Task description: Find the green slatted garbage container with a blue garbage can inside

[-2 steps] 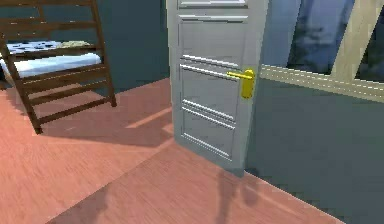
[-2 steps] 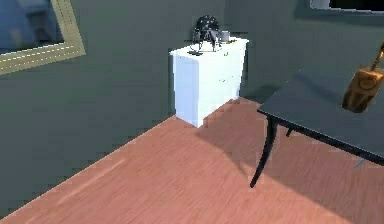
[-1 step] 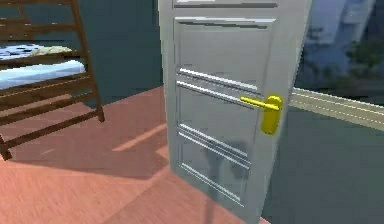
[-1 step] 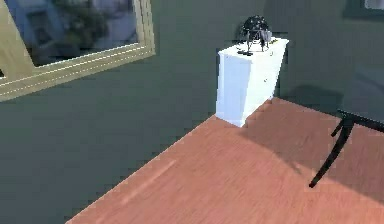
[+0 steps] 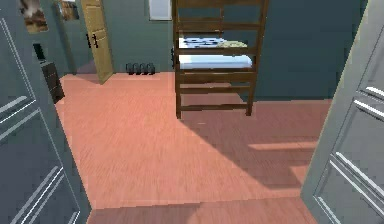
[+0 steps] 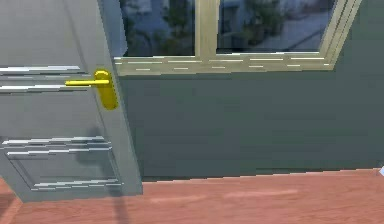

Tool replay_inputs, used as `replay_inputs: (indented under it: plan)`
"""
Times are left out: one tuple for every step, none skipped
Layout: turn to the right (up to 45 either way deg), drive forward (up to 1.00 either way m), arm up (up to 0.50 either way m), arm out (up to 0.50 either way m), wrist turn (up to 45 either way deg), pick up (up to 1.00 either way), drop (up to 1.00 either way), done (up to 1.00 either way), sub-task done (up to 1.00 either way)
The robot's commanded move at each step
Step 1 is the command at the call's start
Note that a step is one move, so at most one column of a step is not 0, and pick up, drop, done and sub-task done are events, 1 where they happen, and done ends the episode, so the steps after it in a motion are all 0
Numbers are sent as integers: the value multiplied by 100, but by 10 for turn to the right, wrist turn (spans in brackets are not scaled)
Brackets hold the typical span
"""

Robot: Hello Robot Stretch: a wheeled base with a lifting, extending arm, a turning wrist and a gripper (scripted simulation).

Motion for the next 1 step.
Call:
replay_inputs:
  plan:
    - [-30, 0, 0, 0, 0, 0, 0, 0, 0]
